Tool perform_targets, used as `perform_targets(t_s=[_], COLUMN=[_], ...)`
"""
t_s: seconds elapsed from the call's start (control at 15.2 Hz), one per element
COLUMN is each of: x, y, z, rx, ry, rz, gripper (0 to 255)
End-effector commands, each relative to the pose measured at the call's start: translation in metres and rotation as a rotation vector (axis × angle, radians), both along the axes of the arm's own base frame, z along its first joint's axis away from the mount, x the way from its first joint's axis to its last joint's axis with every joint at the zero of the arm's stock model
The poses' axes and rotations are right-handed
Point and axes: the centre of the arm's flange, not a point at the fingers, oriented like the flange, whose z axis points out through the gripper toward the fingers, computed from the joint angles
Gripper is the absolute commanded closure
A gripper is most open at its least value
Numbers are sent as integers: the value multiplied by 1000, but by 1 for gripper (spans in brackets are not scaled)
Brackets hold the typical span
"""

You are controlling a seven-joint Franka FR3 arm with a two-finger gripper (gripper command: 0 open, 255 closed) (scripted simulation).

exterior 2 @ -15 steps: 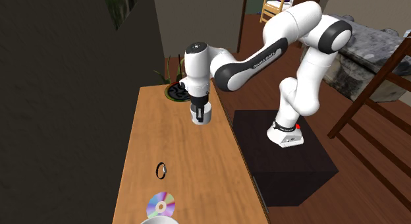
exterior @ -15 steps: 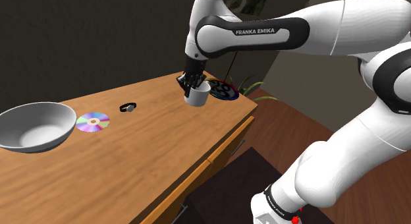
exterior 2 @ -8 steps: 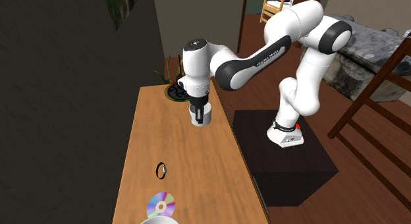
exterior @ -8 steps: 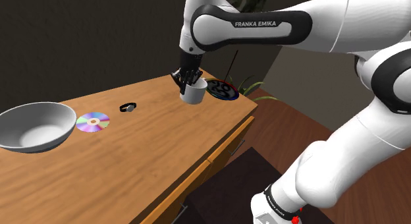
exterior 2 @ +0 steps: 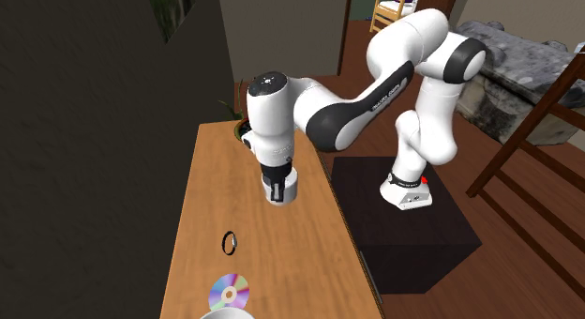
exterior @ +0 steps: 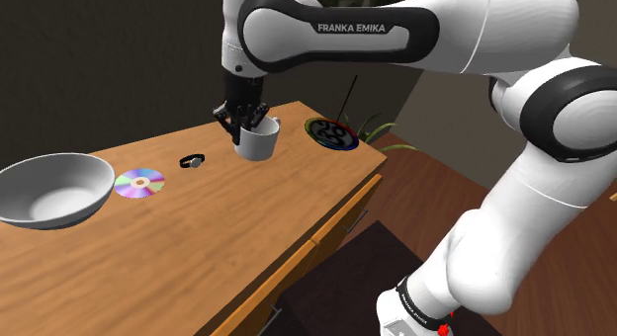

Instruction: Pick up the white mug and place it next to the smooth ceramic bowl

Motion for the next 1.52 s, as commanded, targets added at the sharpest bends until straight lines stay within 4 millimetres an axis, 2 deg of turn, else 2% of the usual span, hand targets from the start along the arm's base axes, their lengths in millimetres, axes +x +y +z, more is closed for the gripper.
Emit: perform_targets(t_s=[0.0, 0.59, 1.45], x=[3, 17, 17], y=[28, 146, 146], z=[-2, -2, -70], rx=[0, 0, 0], ry=[0, 0, 0], rz=[-1, -1, -1], gripper=[255, 255, 255])
